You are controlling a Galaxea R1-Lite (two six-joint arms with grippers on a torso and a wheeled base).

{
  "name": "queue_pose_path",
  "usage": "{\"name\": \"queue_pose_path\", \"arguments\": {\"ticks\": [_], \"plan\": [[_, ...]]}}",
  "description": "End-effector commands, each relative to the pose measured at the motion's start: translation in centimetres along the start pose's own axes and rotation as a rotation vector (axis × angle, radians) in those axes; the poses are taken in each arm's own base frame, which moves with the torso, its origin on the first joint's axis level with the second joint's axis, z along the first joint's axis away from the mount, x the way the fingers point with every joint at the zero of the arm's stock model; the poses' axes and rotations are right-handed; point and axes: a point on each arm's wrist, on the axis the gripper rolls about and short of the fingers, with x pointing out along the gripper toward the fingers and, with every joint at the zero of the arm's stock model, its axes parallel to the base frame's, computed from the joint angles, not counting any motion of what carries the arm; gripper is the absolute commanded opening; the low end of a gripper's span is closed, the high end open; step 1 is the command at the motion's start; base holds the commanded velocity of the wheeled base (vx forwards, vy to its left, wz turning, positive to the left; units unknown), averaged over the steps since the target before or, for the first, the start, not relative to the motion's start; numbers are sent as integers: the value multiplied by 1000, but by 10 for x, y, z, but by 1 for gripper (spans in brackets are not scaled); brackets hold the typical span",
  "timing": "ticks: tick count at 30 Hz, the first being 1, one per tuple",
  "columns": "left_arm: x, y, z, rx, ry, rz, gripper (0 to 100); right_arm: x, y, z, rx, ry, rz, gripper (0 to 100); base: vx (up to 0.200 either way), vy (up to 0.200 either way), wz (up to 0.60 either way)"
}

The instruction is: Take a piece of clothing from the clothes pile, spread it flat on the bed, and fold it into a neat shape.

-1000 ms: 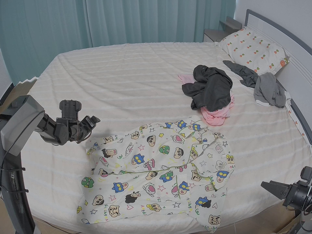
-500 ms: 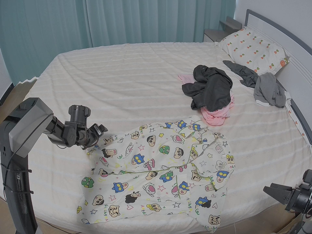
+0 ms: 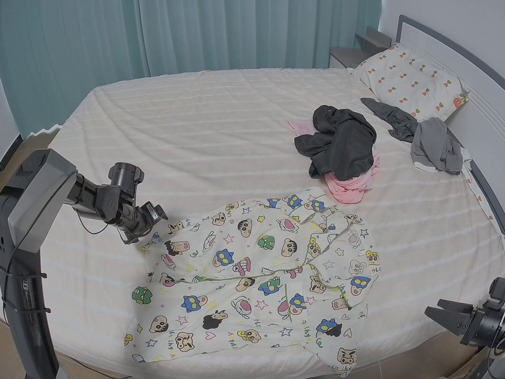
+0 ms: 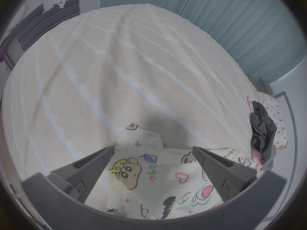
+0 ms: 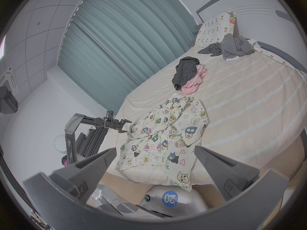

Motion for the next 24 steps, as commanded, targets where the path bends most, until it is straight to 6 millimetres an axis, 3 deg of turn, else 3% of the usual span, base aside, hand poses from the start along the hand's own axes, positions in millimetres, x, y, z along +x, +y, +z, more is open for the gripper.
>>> {"name": "queue_pose_path", "arguments": {"ticks": [1,3,12,13,24], "plan": [[10,-3,7,-10,-17,10,100,-1,-2,-4,2,10,-2,100,0,0,0],[22,-3,7,-48,-17,29,100,-1,-2,-4,2,9,-3,100,0,0,0],[32,-10,9,-95,43,78,100,-1,-2,-5,-10,9,-5,100,0,0,0],[32,-10,10,-96,42,77,0,-1,-2,-5,-10,9,-5,100,0,0,0],[30,-12,14,-136,26,70,0,-2,-4,-6,-10,26,-15,100,0,0,0]]}}
